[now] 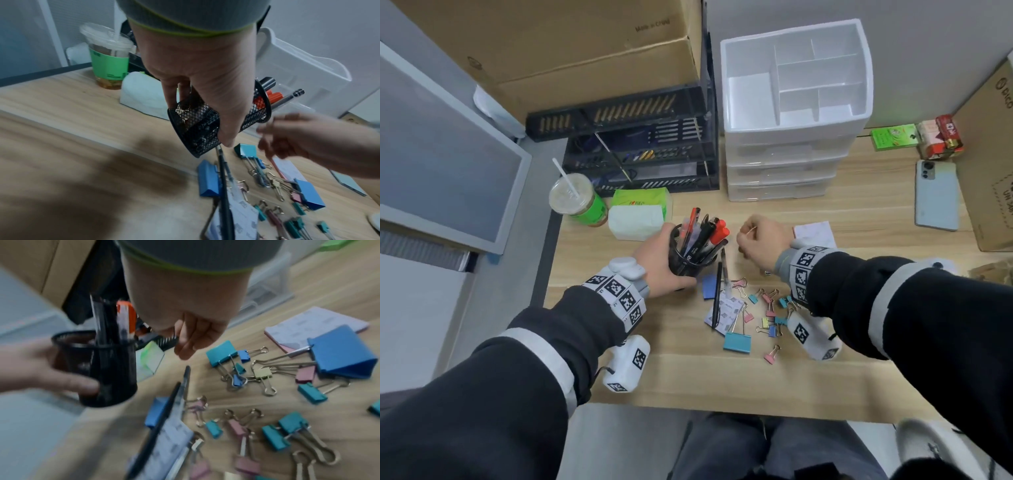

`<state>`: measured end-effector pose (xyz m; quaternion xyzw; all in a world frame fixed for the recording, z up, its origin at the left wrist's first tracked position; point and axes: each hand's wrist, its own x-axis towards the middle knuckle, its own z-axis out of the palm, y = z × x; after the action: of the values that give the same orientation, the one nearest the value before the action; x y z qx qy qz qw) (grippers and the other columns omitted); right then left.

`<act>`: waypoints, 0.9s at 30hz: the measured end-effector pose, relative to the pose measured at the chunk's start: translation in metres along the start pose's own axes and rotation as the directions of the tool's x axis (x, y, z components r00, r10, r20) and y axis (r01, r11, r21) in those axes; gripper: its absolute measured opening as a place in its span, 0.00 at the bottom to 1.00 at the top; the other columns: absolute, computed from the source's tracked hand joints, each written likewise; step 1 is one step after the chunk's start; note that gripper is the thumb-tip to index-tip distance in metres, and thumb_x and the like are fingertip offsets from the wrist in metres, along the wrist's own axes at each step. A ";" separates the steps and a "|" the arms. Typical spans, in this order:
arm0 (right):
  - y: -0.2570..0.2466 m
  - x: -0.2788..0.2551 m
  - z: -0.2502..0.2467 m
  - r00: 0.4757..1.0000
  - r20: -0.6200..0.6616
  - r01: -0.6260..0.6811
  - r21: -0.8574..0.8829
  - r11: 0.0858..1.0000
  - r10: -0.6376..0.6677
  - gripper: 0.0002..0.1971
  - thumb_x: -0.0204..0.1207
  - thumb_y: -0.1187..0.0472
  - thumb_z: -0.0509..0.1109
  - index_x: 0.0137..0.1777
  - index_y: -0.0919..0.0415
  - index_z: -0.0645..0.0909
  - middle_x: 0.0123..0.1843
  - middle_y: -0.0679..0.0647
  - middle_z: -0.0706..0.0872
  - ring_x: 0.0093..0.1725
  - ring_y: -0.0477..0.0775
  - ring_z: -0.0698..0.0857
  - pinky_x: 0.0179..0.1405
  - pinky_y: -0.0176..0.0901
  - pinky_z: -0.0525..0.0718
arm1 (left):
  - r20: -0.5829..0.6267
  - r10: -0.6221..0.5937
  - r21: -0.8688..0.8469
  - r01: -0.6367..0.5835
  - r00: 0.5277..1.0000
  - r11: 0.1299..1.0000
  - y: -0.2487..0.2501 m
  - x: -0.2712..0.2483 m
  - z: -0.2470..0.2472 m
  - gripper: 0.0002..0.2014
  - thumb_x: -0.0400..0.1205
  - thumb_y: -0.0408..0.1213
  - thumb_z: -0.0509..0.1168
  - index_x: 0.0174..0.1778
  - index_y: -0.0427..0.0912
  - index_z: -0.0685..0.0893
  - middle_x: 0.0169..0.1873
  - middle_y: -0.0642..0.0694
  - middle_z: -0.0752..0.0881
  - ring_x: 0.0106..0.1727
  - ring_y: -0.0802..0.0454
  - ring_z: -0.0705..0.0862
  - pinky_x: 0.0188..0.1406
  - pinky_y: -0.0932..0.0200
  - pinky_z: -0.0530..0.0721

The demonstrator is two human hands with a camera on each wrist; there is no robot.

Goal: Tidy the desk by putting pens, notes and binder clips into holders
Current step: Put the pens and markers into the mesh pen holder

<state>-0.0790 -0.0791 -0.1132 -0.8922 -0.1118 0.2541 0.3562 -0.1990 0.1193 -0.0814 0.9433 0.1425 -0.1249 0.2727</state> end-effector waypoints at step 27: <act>0.008 0.013 0.024 0.972 0.209 -0.091 -0.103 0.991 0.111 0.06 0.77 0.60 0.68 0.42 0.58 0.73 0.39 0.56 0.81 0.38 0.58 0.80 0.34 0.44 0.77 | 0.013 -0.076 -0.019 0.076 0.997 0.997 -0.022 -0.005 0.012 0.46 0.56 0.53 0.85 0.67 0.50 0.70 0.47 0.59 0.84 0.47 0.54 0.84 0.43 0.60 0.78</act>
<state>-0.0804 -0.0658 -0.1380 -0.8797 -0.1154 0.3610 0.2871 -0.2133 0.1295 -0.1004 0.9336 0.1777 -0.1396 0.2780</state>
